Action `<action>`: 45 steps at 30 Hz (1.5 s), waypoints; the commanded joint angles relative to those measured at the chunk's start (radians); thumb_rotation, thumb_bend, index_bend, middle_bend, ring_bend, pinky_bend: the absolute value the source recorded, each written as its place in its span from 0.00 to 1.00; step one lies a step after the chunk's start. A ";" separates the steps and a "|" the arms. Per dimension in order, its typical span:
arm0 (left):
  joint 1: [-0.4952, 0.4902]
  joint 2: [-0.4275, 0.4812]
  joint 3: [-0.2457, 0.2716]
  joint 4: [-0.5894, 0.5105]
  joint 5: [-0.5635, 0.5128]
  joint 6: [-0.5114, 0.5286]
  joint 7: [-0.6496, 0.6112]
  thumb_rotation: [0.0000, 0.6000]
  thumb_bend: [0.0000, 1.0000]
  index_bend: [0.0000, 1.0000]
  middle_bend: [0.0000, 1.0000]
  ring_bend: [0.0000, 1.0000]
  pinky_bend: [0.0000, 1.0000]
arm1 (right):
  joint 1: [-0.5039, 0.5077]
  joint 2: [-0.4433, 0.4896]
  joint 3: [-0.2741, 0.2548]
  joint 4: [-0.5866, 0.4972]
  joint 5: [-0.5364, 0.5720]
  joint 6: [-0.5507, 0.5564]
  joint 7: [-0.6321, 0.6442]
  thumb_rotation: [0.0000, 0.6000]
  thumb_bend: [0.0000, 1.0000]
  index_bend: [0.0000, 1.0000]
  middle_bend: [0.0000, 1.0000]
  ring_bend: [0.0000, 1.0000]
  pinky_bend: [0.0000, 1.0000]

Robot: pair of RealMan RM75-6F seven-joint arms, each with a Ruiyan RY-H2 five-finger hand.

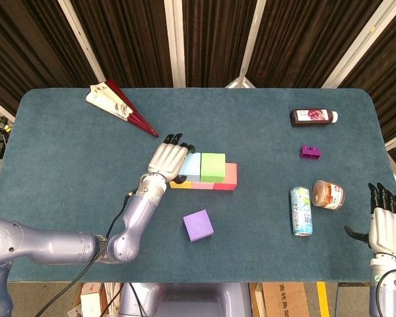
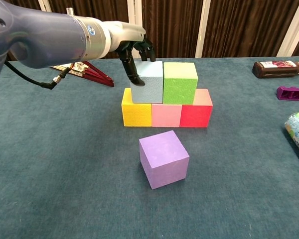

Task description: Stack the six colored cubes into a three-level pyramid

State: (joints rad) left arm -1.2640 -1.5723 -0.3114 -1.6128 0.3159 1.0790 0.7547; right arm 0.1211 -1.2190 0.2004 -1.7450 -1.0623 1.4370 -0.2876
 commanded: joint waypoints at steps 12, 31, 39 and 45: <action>-0.002 -0.006 -0.003 -0.003 -0.009 0.009 0.011 1.00 0.39 0.27 0.24 0.00 0.00 | -0.002 0.005 -0.001 -0.005 0.001 0.000 0.004 1.00 0.13 0.00 0.01 0.00 0.00; -0.004 -0.012 0.000 0.000 -0.009 0.016 0.032 1.00 0.36 0.23 0.20 0.00 0.00 | 0.000 0.006 -0.002 -0.005 0.003 -0.004 0.006 1.00 0.13 0.00 0.01 0.00 0.00; -0.004 -0.008 -0.001 -0.007 -0.011 0.015 0.038 1.00 0.36 0.23 0.20 0.00 0.00 | 0.001 0.006 -0.001 -0.007 0.008 -0.005 0.003 1.00 0.13 0.00 0.01 0.00 0.00; -0.006 -0.008 0.000 -0.012 -0.014 0.019 0.047 1.00 0.36 0.23 0.20 0.00 0.00 | -0.001 0.007 0.000 -0.010 0.012 -0.003 0.004 1.00 0.13 0.00 0.01 0.00 0.00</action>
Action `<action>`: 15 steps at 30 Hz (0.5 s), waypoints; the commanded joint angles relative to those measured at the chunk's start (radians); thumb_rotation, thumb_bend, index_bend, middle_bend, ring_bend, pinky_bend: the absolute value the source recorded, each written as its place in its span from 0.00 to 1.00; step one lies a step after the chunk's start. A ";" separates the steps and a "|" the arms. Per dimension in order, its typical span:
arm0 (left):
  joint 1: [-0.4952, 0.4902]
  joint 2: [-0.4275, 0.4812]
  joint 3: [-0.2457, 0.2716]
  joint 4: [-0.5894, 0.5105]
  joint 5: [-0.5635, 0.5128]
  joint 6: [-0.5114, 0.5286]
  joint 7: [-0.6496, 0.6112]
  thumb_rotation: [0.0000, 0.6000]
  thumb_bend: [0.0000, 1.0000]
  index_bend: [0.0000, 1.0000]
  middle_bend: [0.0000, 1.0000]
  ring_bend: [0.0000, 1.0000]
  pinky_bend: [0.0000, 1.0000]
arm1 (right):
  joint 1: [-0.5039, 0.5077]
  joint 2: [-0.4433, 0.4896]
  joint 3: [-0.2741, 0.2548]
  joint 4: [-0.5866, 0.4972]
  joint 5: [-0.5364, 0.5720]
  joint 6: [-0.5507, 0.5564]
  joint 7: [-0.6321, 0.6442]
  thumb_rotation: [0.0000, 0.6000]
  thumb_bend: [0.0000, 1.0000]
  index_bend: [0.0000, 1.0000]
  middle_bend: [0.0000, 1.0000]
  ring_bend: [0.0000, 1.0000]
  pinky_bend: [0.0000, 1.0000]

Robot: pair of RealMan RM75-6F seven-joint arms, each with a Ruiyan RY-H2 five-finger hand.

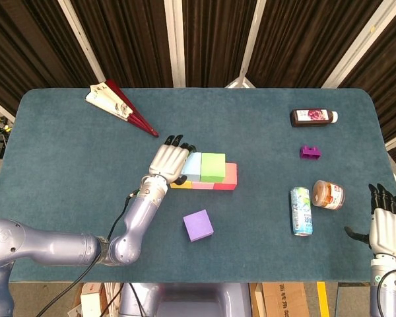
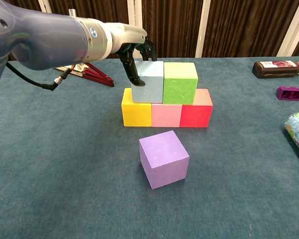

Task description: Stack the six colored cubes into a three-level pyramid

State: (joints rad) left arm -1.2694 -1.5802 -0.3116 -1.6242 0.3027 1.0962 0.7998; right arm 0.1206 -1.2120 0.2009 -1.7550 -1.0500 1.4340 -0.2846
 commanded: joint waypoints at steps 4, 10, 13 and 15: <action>-0.002 -0.003 0.000 -0.004 -0.005 0.006 0.007 1.00 0.36 0.23 0.20 0.00 0.00 | -0.001 0.001 0.000 -0.001 -0.001 0.001 0.003 1.00 0.13 0.00 0.01 0.00 0.00; -0.004 -0.007 -0.002 -0.010 0.000 0.016 0.010 1.00 0.36 0.23 0.19 0.00 0.00 | -0.002 0.003 0.000 -0.003 -0.003 0.002 0.007 1.00 0.13 0.00 0.01 0.00 0.00; -0.005 -0.007 -0.003 -0.014 -0.003 0.023 0.015 1.00 0.36 0.22 0.19 0.00 0.00 | -0.002 0.004 -0.001 -0.003 -0.003 0.001 0.008 1.00 0.13 0.00 0.01 0.00 0.00; -0.005 -0.007 -0.003 -0.016 -0.004 0.027 0.018 1.00 0.36 0.22 0.19 0.00 0.00 | -0.003 0.005 -0.001 -0.004 -0.003 0.001 0.009 1.00 0.13 0.00 0.01 0.00 0.00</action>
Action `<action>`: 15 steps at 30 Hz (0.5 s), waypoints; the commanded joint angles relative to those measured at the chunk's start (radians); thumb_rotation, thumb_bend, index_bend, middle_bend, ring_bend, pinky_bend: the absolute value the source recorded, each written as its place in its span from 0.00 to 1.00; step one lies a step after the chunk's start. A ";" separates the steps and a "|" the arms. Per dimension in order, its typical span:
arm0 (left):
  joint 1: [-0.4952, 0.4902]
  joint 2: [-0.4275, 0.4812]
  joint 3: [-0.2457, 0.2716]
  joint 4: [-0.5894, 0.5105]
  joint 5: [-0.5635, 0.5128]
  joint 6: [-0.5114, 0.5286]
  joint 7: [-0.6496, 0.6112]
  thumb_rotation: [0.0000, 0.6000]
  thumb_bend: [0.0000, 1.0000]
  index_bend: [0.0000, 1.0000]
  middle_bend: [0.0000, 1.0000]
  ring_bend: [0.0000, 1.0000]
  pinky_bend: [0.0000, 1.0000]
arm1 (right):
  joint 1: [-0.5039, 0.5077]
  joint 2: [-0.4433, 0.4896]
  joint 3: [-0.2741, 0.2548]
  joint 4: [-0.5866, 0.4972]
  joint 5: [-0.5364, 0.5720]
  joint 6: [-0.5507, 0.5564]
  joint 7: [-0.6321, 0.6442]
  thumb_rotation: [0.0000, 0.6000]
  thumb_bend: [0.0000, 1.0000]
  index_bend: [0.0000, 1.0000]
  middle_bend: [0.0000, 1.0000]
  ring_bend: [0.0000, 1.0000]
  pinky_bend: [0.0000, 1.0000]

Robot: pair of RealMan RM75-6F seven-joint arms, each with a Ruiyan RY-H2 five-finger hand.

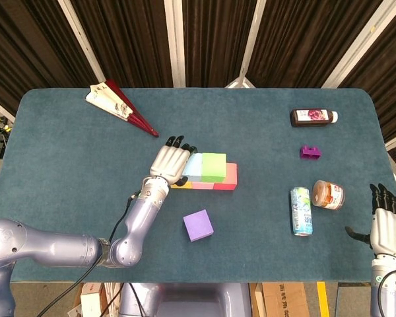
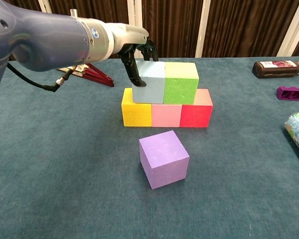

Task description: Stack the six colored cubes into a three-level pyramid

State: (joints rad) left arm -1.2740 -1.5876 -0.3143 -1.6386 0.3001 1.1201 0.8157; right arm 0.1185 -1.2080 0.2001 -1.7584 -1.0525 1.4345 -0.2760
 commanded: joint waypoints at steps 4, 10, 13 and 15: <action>0.000 -0.001 0.000 -0.001 -0.007 0.006 0.007 1.00 0.36 0.22 0.19 0.00 0.00 | -0.001 0.002 -0.001 -0.001 0.001 -0.001 0.001 1.00 0.13 0.00 0.01 0.00 0.00; -0.002 -0.003 -0.001 0.002 -0.013 0.004 0.014 1.00 0.35 0.21 0.18 0.00 0.00 | 0.000 0.002 0.001 -0.001 0.004 -0.002 0.000 1.00 0.13 0.00 0.01 0.00 0.00; -0.003 -0.005 -0.001 0.003 -0.014 0.004 0.016 1.00 0.35 0.20 0.18 0.00 0.00 | 0.001 0.001 0.000 -0.001 0.005 -0.002 -0.001 1.00 0.13 0.00 0.01 0.00 0.00; -0.002 -0.006 0.000 0.005 -0.013 0.003 0.018 1.00 0.35 0.20 0.17 0.00 0.00 | 0.001 0.001 0.000 -0.001 0.005 -0.002 -0.003 1.00 0.13 0.00 0.01 0.00 0.00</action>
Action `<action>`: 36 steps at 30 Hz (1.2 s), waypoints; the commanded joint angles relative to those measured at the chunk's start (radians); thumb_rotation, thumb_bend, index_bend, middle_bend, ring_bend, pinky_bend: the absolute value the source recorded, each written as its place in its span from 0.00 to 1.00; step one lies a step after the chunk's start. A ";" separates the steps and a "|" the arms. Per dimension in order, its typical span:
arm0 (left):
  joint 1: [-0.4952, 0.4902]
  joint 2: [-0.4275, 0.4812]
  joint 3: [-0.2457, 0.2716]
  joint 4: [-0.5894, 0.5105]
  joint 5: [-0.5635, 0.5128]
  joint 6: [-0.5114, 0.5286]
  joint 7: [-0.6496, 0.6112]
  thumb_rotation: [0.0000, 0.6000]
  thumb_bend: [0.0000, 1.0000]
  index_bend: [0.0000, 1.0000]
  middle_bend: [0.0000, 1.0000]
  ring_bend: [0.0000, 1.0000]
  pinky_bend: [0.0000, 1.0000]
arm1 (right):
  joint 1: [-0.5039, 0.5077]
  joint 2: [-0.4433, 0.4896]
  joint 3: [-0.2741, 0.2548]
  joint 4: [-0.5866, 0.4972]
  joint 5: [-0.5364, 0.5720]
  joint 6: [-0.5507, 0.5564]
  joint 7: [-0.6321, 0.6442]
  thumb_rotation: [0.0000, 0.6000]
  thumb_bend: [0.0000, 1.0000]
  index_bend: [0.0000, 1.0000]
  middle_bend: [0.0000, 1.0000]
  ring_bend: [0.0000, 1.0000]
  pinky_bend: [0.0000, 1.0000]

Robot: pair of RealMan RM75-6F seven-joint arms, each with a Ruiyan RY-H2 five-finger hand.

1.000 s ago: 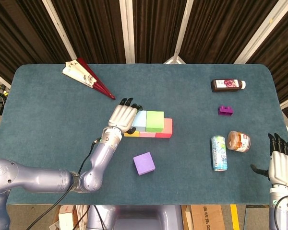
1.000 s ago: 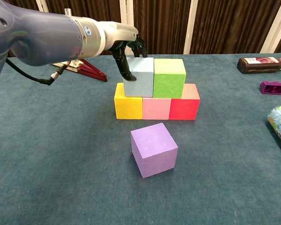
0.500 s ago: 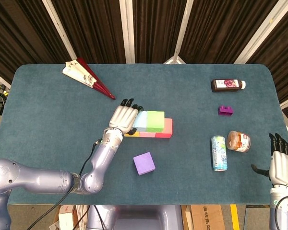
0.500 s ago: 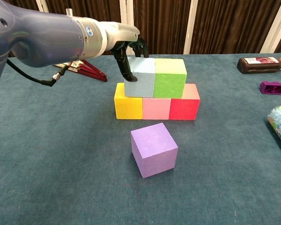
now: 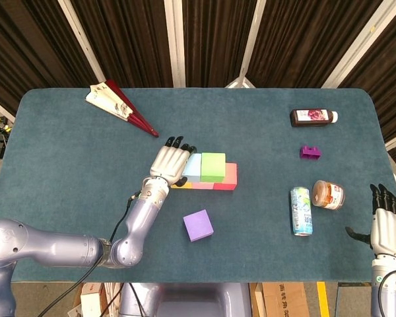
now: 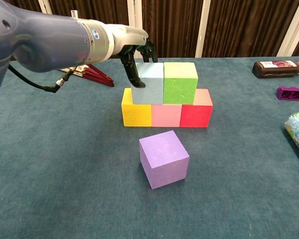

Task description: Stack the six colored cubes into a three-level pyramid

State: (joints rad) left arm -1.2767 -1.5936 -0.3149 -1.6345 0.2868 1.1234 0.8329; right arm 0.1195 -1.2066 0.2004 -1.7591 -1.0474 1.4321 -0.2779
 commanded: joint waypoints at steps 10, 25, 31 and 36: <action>0.001 0.009 -0.001 -0.008 -0.001 0.004 0.011 1.00 0.36 0.17 0.14 0.00 0.00 | 0.001 0.000 0.001 -0.001 0.005 0.001 -0.004 1.00 0.13 0.00 0.01 0.00 0.00; -0.005 0.045 -0.012 -0.082 -0.001 0.033 0.034 1.00 0.35 0.16 0.12 0.00 0.00 | 0.002 0.002 0.000 -0.009 0.015 0.002 -0.018 1.00 0.13 0.00 0.01 0.00 0.00; 0.006 0.110 -0.039 -0.187 0.016 0.072 0.031 1.00 0.35 0.15 0.11 0.00 0.00 | 0.002 0.006 -0.001 -0.008 0.018 0.000 -0.022 1.00 0.13 0.00 0.01 0.00 0.00; 0.051 0.212 -0.072 -0.332 0.087 0.109 -0.022 1.00 0.36 0.16 0.11 0.00 0.00 | 0.002 0.010 -0.004 -0.006 0.013 -0.005 -0.017 1.00 0.13 0.00 0.01 0.00 0.00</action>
State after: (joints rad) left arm -1.2546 -1.4369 -0.3661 -1.8979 0.3279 1.2072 0.8439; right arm 0.1214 -1.1966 0.1965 -1.7655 -1.0338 1.4276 -0.2955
